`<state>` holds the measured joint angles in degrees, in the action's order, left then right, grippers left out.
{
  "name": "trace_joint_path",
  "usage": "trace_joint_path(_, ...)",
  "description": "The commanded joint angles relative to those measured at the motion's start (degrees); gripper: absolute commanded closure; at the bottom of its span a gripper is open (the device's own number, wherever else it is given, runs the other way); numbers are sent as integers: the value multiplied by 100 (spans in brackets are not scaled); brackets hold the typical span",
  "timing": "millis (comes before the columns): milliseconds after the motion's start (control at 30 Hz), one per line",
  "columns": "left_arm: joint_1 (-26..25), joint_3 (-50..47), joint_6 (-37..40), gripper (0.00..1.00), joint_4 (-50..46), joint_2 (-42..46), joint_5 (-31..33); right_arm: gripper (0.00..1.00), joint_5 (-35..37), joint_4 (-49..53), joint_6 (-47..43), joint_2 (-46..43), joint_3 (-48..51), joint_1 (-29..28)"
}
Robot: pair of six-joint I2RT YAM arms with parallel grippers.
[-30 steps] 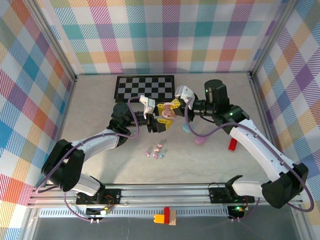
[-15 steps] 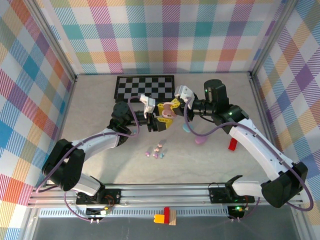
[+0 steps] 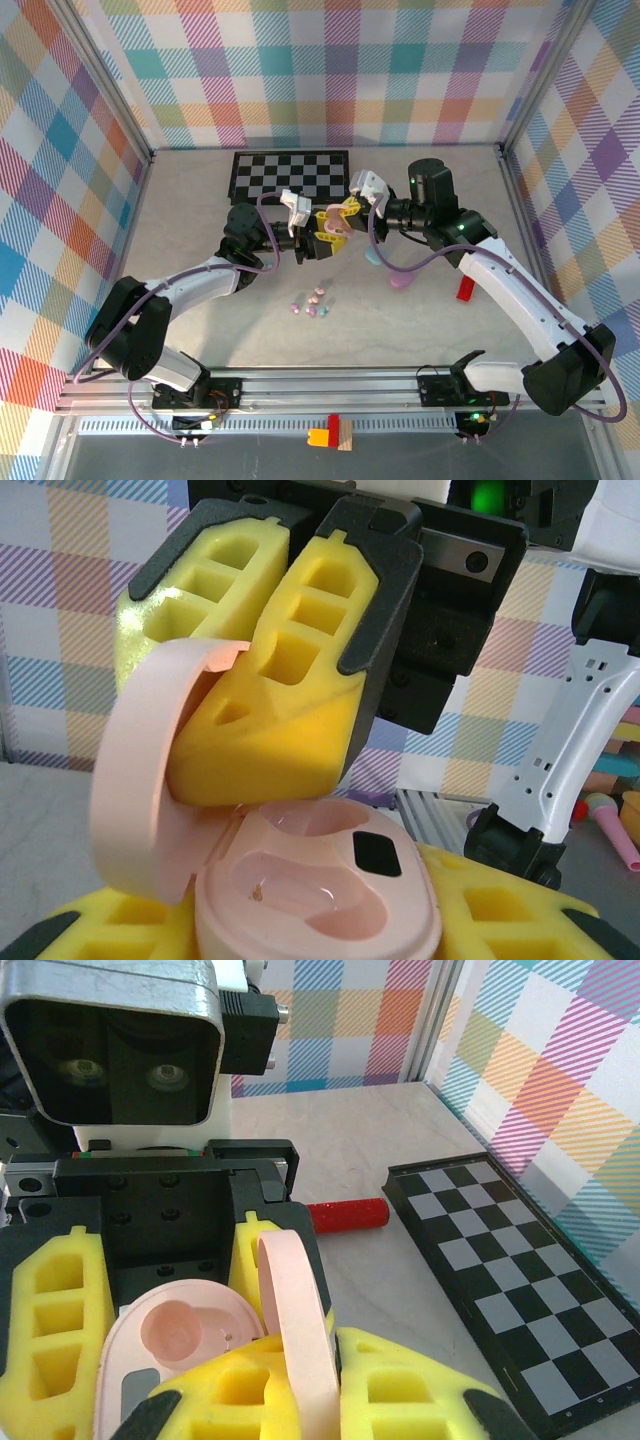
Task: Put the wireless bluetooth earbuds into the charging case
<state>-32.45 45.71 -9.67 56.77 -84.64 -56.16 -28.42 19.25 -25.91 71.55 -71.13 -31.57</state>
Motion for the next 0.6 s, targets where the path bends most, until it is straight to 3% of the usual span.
trace_joint_path(0, 37, 109, -9, 63, 323, -21, -46, 93, -119, -180, 163, -53, 29, -35)
trace_joint_path(100, 45, 91, -17, 65, 343, -9, -26, 89, -114, -180, 198, -46, 29, -33)
trace_joint_path(200, 62, 70, -30, 65, 395, -17, 0, 74, -103, -211, 289, -48, 21, -33)
trace_joint_path(333, 88, 28, -76, 65, 514, -50, 56, 65, -75, -393, 664, -106, 8, -28)
trace_joint_path(400, 120, -14, -134, 65, 657, -83, 107, 53, -57, -480, 930, -148, -51, -27)
trace_joint_path(567, 268, -134, -495, 65, 1274, -233, 202, 38, 67, -756, 1602, -352, -45, 12)
